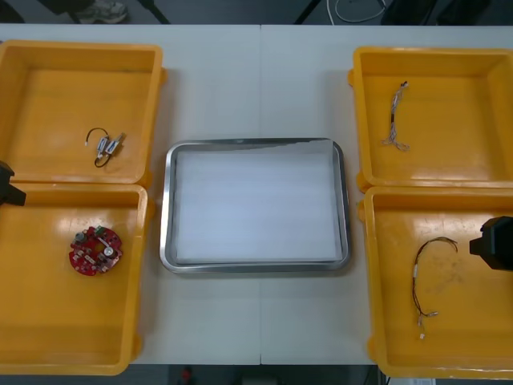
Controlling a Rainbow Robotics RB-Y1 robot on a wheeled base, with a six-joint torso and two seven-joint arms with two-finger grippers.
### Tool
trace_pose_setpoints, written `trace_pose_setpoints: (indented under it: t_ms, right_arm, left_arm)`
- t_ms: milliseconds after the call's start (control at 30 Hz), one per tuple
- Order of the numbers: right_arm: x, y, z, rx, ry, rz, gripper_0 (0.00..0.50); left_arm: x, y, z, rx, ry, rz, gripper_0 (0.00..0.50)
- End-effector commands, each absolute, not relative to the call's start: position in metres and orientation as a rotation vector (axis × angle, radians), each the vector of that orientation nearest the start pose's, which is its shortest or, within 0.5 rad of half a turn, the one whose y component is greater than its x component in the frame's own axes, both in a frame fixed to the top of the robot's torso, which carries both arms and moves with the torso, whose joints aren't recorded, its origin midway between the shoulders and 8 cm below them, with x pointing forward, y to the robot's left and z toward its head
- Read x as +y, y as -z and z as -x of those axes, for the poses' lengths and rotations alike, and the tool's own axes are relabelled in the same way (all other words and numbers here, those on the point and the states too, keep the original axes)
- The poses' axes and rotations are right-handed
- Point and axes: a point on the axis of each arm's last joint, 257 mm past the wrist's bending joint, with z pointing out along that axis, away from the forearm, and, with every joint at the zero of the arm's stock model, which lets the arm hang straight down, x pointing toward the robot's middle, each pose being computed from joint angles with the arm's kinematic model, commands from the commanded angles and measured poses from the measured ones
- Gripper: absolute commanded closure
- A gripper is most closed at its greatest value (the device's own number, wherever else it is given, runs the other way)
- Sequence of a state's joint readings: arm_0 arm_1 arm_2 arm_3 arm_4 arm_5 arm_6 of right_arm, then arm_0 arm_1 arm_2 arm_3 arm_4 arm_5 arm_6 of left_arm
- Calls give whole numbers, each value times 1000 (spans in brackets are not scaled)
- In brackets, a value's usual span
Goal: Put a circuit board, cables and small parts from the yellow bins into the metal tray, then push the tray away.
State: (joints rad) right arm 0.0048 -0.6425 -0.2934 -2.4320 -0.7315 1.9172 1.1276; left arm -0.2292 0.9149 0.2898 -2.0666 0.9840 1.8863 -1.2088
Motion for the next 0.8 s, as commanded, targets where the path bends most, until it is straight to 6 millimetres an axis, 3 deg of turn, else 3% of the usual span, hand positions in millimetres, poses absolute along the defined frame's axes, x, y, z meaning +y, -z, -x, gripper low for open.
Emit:
trace_pose_setpoints:
  t_ms: [33,800]
  right_arm:
    - [-342,189,-327,2651,43,-95,0]
    - [-342,189,-327,2651,43,-95,0]
  left_arm:
    - [404,131,-381,2689,-76,-76,0]
    - [404,131,-381,2689,-76,-76,0]
